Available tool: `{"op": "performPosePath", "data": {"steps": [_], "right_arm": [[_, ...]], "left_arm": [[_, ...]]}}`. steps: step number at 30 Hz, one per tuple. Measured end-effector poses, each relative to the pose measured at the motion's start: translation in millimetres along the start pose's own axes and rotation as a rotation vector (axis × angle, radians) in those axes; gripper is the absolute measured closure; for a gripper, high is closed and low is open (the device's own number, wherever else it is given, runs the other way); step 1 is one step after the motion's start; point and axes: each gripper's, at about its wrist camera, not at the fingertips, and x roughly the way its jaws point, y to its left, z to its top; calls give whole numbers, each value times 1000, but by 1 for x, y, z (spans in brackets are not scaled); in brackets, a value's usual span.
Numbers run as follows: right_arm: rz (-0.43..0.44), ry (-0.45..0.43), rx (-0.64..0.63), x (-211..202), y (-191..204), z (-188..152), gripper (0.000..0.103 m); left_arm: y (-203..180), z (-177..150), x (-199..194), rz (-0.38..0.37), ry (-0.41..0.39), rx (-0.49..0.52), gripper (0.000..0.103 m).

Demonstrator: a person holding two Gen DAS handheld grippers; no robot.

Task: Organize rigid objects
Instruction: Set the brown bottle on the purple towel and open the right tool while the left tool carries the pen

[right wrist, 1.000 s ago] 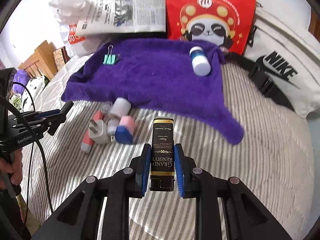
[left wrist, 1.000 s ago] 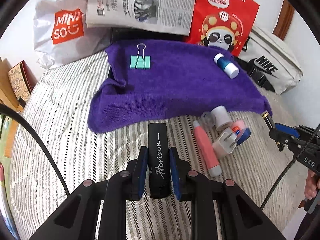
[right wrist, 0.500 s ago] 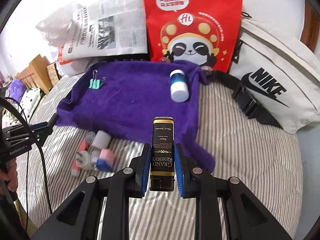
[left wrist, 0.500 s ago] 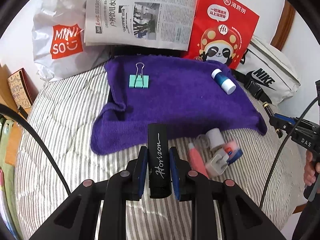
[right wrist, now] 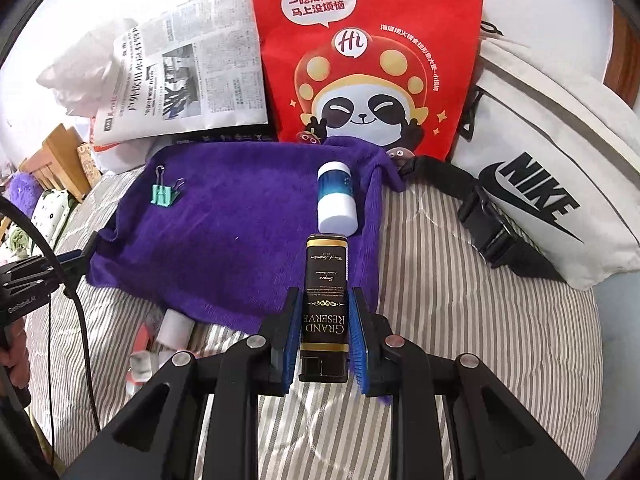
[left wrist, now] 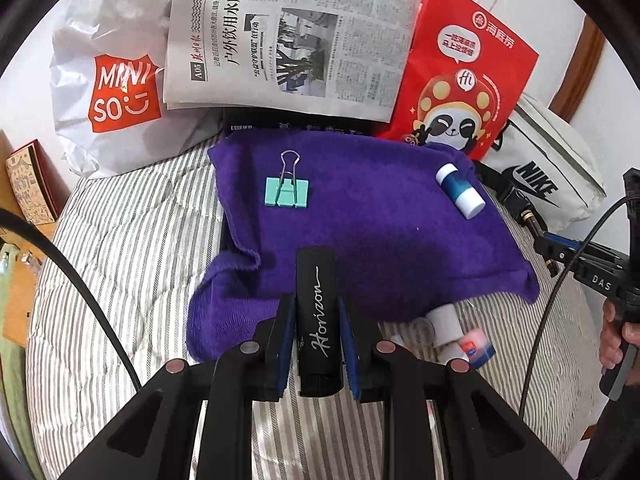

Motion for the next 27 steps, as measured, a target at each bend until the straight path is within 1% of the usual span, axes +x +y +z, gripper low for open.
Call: {"op": "performPosePath", "data": {"steps": [4, 8, 16, 20, 27], "right_arm": [[-1, 22, 0, 16, 1, 9, 80], [-12, 64, -6, 39, 2, 17, 80], [-22, 134, -18, 76, 7, 19, 80], [-30, 156, -27, 88, 10, 16, 80], [-49, 160, -53, 94, 15, 17, 80]], "left_arm": [[4, 7, 5, -1, 1, -2, 82], [8, 11, 13, -8, 9, -4, 82], [19, 17, 25, -20, 18, -24, 82], [22, 17, 29, -25, 21, -25, 82], [27, 15, 33, -34, 32, -36, 82]]}}
